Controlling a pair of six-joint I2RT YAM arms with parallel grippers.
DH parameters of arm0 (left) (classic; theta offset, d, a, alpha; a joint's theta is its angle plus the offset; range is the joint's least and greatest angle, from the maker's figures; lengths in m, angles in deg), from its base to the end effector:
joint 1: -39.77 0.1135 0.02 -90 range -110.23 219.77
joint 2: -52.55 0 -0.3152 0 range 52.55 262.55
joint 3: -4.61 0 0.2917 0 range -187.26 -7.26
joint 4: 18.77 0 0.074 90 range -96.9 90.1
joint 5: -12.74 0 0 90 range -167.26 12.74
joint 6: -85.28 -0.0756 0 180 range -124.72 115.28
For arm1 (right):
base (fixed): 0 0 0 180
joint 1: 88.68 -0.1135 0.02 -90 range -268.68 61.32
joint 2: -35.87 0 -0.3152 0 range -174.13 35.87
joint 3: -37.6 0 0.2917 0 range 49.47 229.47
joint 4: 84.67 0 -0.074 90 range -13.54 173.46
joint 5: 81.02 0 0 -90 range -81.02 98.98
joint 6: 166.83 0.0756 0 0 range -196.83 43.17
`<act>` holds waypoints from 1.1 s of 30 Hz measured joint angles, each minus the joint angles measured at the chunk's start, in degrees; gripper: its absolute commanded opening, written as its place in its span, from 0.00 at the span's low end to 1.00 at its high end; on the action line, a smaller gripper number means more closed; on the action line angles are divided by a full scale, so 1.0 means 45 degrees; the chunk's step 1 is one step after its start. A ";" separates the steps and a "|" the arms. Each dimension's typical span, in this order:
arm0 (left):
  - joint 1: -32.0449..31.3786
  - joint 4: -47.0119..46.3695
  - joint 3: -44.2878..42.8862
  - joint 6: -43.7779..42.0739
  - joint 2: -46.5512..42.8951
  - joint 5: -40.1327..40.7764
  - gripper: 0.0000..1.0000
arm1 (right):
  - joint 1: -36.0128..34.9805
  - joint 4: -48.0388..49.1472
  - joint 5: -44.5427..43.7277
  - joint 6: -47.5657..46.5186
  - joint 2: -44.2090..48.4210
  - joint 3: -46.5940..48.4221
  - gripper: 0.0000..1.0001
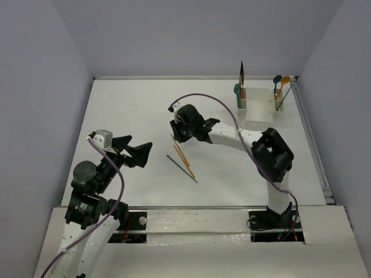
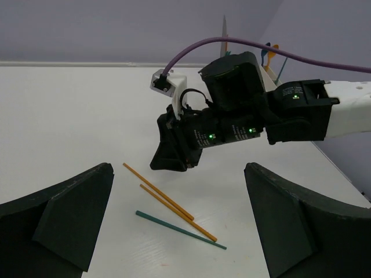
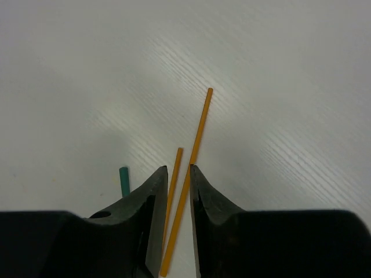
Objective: Sort the eating utensils into containers
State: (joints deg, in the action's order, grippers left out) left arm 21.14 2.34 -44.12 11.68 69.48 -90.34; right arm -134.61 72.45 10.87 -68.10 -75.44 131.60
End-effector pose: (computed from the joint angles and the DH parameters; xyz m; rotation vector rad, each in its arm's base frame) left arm 0.1001 -0.0518 0.3864 0.2221 1.4041 -0.6652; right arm 0.3650 0.3806 0.2238 -0.7600 2.2025 0.5308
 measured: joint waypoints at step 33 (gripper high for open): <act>0.0000 0.0000 0.0000 0.0000 0.0141 -0.0092 0.99 | -0.0767 -0.2127 -0.1676 0.0214 -0.1807 0.0709 0.28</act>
State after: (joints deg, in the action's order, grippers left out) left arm 21.14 2.34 -44.12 11.68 70.12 -90.76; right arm -138.06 62.88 3.33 -67.14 -83.57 134.79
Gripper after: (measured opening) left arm 0.988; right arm 0.281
